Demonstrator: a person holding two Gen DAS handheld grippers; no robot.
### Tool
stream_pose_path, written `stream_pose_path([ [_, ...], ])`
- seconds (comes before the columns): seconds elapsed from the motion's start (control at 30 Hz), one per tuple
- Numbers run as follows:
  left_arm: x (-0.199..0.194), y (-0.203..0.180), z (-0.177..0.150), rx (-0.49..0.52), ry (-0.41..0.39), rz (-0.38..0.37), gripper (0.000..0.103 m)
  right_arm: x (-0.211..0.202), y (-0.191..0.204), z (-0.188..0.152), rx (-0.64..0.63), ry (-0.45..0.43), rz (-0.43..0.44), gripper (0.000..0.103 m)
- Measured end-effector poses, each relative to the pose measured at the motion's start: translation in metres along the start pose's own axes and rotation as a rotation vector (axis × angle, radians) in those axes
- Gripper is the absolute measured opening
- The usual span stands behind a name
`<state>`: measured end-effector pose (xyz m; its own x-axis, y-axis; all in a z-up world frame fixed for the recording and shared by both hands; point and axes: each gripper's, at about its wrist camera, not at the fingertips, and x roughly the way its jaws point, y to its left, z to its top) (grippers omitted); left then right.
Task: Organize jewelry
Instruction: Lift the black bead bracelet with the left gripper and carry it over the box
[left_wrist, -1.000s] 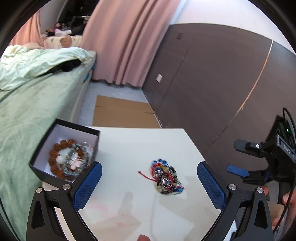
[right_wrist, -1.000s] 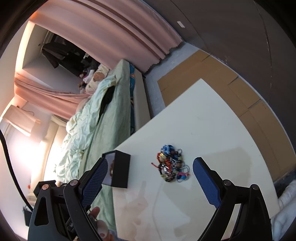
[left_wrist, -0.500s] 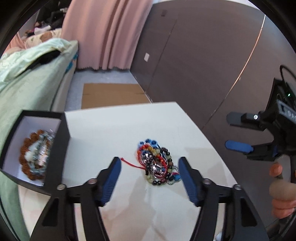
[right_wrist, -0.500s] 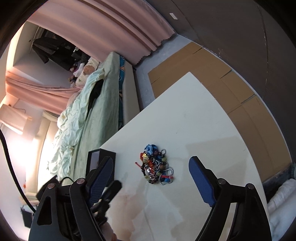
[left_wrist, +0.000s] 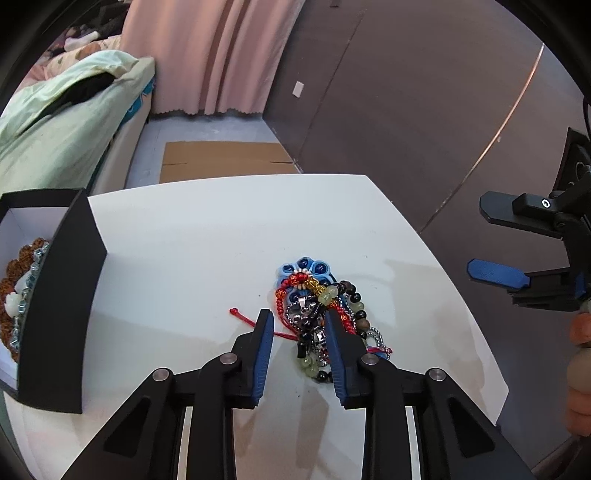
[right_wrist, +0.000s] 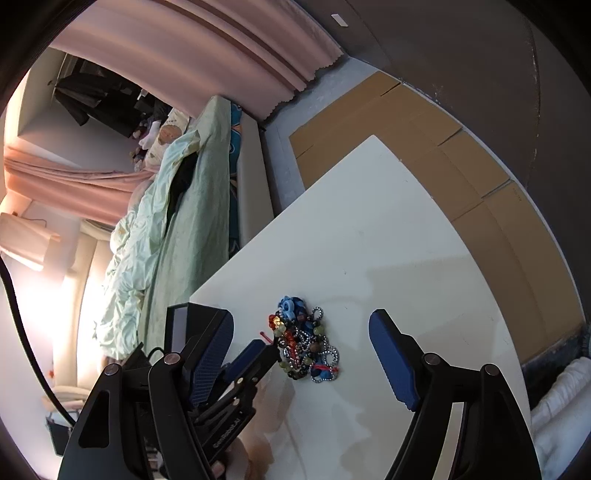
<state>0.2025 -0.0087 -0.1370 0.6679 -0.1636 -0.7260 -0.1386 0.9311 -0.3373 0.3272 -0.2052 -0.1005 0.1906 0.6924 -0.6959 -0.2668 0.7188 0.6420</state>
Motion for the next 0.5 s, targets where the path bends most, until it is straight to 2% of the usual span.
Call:
stream_pose_path([
  [0.07, 0.004, 0.000, 0.000, 0.002, 0.008, -0.011, 0.030, 0.002, 0.001, 0.000, -0.006, 0.005, -0.002, 0.077],
  [0.17, 0.006, 0.000, 0.000, 0.001, 0.015, -0.033, 0.012, 0.005, 0.004, -0.001, -0.016, 0.015, -0.010, 0.077],
  [0.27, -0.001, -0.002, -0.001, 0.011, -0.010, -0.026, 0.010, 0.007, 0.005, -0.003, -0.021, 0.021, -0.013, 0.077],
  [0.3, -0.006, -0.003, -0.001, 0.014, -0.019, -0.035, 0.008, 0.006, 0.006, -0.004, -0.023, 0.021, -0.013, 0.077],
  [0.5, -0.038, -0.012, 0.003, 0.031, -0.076, -0.110, 0.008, 0.007, 0.009, -0.008, -0.029, 0.021, -0.020, 0.077],
])
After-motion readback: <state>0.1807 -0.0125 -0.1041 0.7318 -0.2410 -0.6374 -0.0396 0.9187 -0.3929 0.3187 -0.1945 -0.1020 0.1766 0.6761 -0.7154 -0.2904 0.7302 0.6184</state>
